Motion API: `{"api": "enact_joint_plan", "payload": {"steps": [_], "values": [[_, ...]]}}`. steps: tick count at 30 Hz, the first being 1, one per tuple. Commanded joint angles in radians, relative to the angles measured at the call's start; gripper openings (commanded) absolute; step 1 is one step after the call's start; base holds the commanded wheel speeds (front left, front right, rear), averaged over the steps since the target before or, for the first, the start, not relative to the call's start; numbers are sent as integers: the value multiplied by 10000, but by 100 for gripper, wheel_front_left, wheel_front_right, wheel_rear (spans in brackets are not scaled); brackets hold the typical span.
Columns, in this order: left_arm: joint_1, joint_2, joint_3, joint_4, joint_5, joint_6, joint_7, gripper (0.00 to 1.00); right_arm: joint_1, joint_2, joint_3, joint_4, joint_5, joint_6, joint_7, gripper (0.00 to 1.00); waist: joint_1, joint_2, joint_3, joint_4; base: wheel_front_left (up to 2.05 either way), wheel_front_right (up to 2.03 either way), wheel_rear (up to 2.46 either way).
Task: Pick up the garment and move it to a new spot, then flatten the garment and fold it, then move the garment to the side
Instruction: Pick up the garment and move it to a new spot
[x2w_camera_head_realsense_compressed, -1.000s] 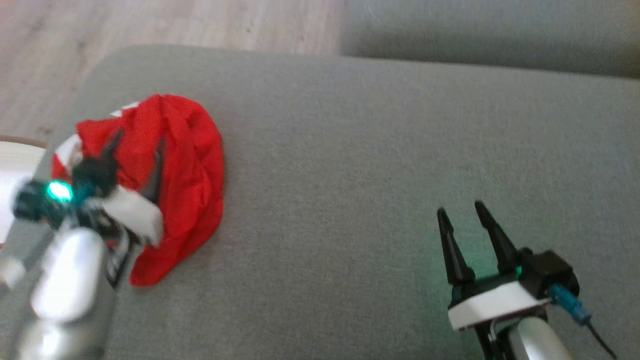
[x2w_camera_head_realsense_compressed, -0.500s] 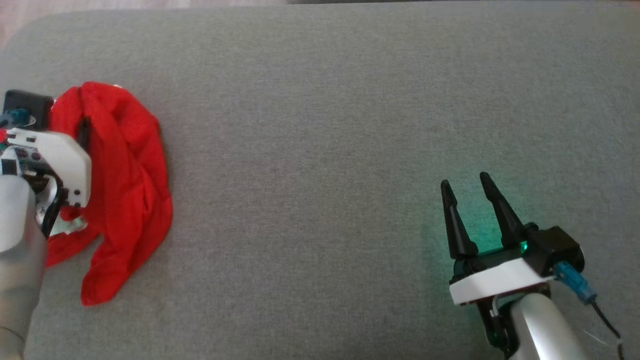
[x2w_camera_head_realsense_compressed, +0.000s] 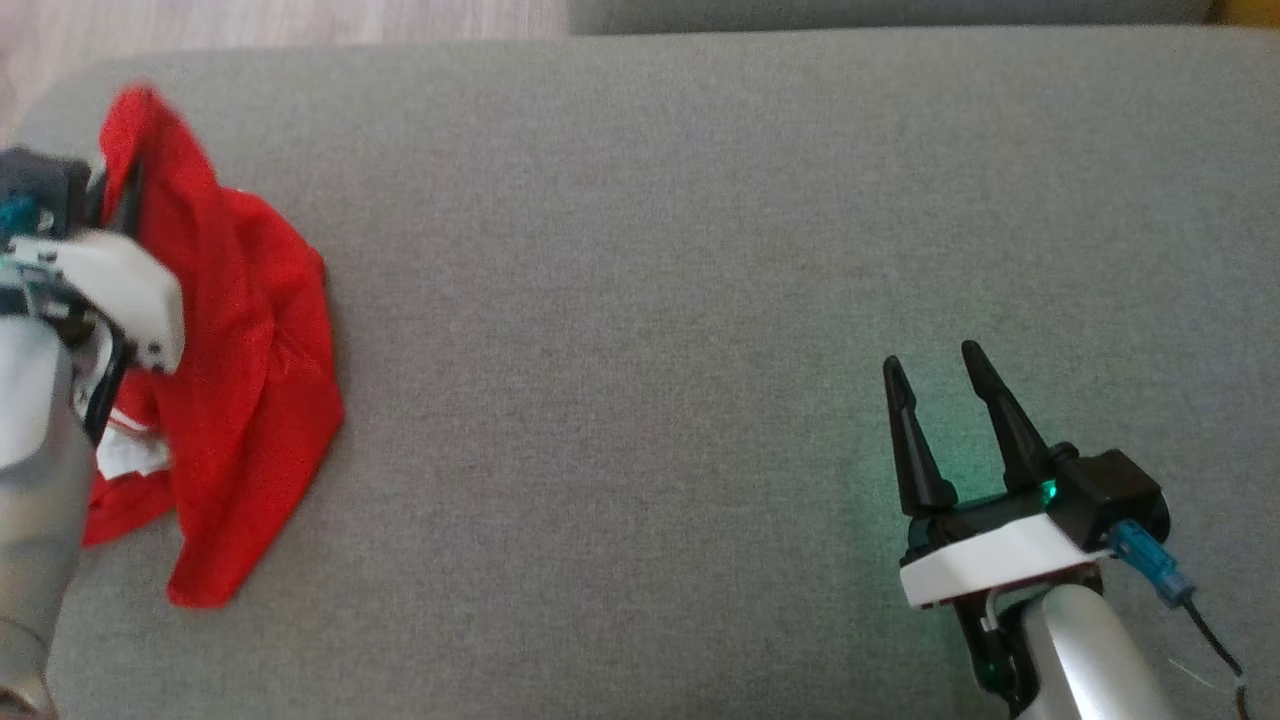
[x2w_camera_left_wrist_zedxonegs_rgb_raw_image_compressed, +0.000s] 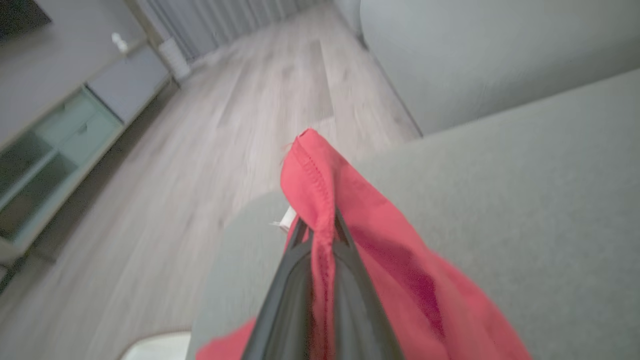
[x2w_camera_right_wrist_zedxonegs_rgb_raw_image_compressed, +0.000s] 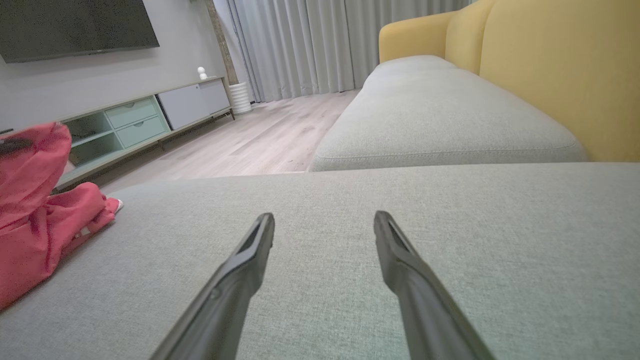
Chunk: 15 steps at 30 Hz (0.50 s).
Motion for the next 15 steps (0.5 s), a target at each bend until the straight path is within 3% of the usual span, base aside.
{"api": "enact_joint_plan", "payload": {"steps": [1,7,15], "values": [[-747,436,153,-467,133,20,-520,0,-142,-50,256,-268,68,77,-109,100,0,0,-242,25,0,0,0],[-1275,-67,-488,-2025,251,20,-2262,0,102,-50,351,-214,301,77,-109,100,0,0,-1025,-147,0,0,0],[-1423,-820,-761,-4530,-53,57,-2679,0,251,-50,589,-221,583,77,-109,100,0,0,-1501,-839,0,0,0]]}}
